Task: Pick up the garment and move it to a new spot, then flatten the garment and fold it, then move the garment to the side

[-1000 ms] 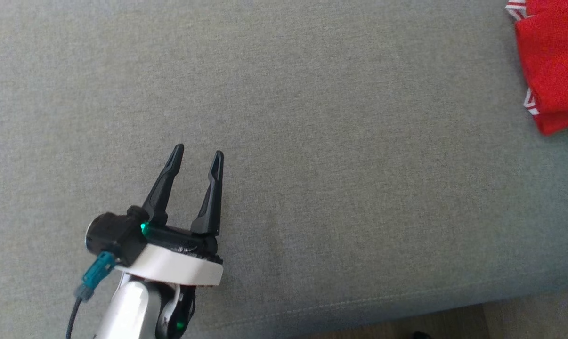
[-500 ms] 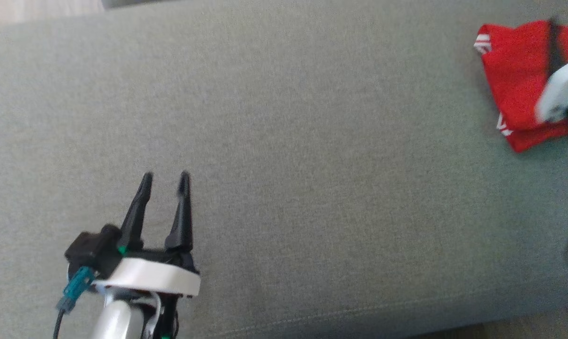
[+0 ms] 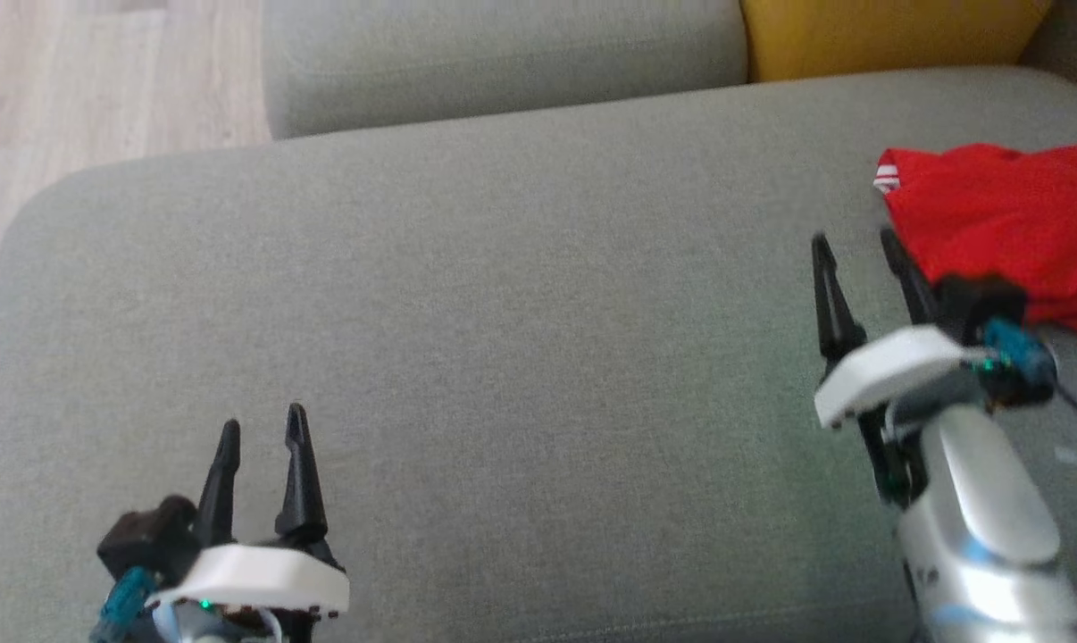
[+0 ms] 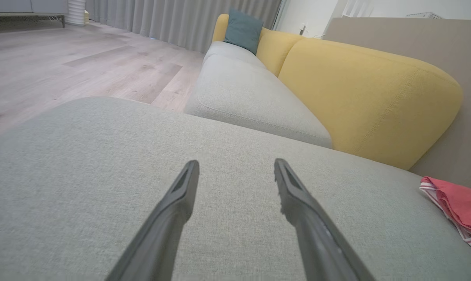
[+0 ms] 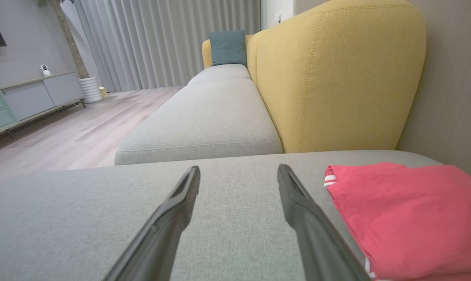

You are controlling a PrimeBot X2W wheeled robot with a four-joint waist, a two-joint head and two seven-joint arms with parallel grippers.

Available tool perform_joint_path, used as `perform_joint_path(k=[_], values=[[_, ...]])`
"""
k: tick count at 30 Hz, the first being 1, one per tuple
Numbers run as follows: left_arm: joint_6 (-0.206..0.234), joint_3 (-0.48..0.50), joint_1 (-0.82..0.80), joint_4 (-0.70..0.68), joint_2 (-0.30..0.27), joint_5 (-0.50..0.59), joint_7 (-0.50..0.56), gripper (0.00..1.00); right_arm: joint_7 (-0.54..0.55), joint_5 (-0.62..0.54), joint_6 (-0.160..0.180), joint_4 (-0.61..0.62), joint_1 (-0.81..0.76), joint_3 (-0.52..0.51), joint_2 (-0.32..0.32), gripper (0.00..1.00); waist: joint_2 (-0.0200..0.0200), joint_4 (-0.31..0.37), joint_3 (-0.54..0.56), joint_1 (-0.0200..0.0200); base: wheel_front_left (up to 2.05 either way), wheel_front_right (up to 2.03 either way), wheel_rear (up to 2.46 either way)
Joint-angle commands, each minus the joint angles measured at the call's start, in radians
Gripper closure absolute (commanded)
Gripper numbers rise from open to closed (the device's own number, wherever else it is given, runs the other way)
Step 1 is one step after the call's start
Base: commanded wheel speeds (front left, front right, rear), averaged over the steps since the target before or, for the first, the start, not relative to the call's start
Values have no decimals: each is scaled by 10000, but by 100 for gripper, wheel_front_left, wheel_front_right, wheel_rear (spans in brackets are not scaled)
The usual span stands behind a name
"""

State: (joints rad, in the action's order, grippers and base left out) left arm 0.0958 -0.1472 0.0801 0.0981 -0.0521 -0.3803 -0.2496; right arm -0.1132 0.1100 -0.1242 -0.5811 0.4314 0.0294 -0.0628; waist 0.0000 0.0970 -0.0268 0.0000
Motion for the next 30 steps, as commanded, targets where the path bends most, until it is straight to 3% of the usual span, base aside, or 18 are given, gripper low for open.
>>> perform_joint_path(k=[1,15,30], values=[[-27,360,-215,-292,18,61,-122,0,-190,85,-65,533,35,285,108,0,0,-124,169,0,0,0,0],[-62,620,680,-210,18,963,-122,0,-750,1072,-65,2885,-3074,1174,124,0,0,-443,427,0,0,0,0],[-185,510,651,-38,18,1176,-122,0,-533,1028,-65,3496,-3510,1133,125,0,0,-383,426,0,0,0,0]])
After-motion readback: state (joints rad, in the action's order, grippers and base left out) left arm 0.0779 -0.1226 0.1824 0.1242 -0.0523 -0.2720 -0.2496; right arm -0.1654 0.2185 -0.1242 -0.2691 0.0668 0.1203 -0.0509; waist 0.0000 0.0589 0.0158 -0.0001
